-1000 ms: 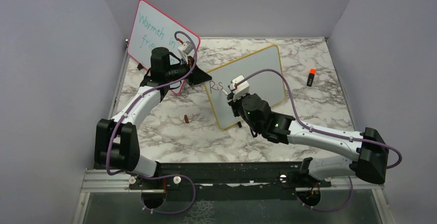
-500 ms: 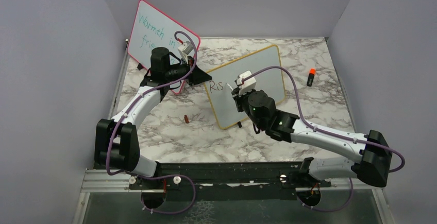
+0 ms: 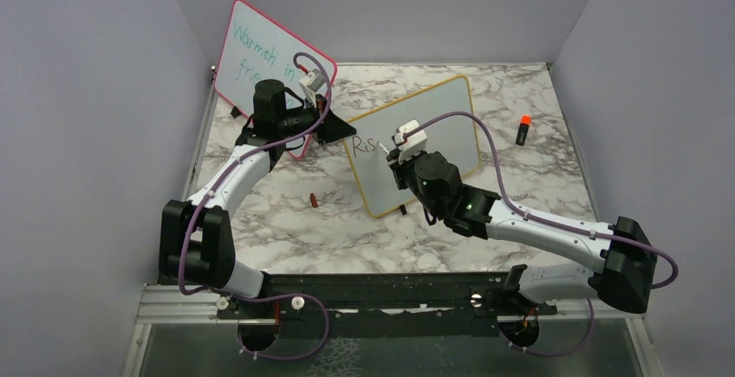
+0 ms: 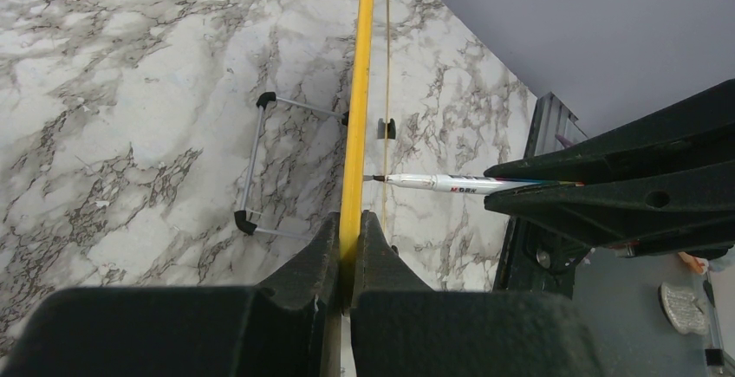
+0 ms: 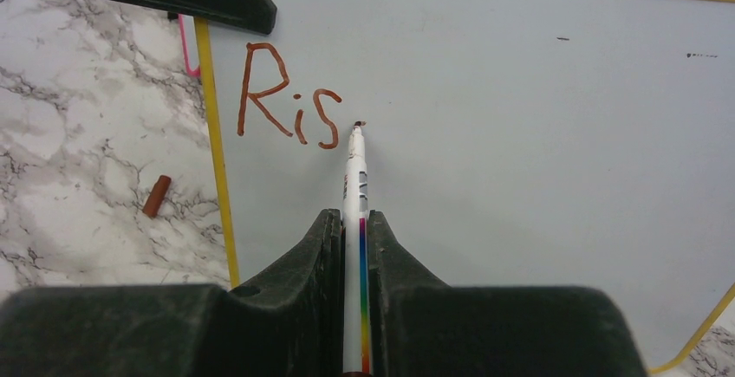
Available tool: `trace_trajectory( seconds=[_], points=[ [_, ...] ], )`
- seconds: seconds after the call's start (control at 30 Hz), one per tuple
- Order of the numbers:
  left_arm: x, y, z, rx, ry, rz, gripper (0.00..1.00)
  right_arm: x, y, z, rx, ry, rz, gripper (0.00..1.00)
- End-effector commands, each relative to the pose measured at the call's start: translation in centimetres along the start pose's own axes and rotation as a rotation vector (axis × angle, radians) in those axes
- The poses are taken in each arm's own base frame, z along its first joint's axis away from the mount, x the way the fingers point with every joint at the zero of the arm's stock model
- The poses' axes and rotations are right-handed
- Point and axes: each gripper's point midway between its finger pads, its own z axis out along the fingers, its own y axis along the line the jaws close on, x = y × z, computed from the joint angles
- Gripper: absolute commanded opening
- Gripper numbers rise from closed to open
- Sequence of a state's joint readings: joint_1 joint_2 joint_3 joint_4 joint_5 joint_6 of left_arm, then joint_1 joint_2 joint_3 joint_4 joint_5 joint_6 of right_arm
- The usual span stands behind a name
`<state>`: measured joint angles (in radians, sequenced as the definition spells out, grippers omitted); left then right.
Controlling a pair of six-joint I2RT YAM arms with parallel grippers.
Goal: Write a sentence on the whiteboard
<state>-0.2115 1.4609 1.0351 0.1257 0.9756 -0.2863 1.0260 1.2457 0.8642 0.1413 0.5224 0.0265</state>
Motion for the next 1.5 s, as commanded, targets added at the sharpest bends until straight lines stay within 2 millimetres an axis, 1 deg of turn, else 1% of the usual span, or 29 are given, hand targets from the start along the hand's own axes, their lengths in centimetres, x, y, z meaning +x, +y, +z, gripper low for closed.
trace_trajectory(
  seconds=[0.0, 0.17, 0.37, 0.6, 0.9, 1.17, 1.3, 1.47],
  points=[
    [2.4, 0.4, 0.5, 0.007, 0.060, -0.040, 0.00, -0.6, 0.5, 0.4, -0.019, -0.023, 0.023, 0.01],
    [2.4, 0.3, 0.5, 0.008, 0.060, -0.039, 0.00, -0.1, 0.1, 0.6, -0.005, -0.005, 0.017, 0.01],
    [2.4, 0.3, 0.5, 0.008, 0.060, -0.040, 0.00, 0.2, -1.1, 0.3, 0.044, 0.006, 0.010, 0.01],
    [2.3, 0.3, 0.5, 0.008, 0.059, -0.039, 0.00, 0.1, -1.9, 0.2, 0.072, 0.002, 0.013, 0.01],
    [2.3, 0.3, 0.5, 0.008, 0.059, -0.038, 0.00, 0.1, -2.3, 0.3, 0.088, -0.001, 0.020, 0.01],
    [2.3, 0.3, 0.5, 0.005, 0.059, -0.037, 0.00, -0.4, -2.9, 0.4, 0.114, -0.012, 0.026, 0.01],
    [2.3, 0.3, 0.5, 0.006, 0.059, -0.038, 0.00, -0.4, -2.8, 0.5, 0.108, -0.015, 0.025, 0.01],
    [2.4, 0.4, 0.5, 0.005, 0.060, -0.038, 0.00, -1.0, -2.6, 0.7, 0.097, -0.036, 0.029, 0.01]
  ],
)
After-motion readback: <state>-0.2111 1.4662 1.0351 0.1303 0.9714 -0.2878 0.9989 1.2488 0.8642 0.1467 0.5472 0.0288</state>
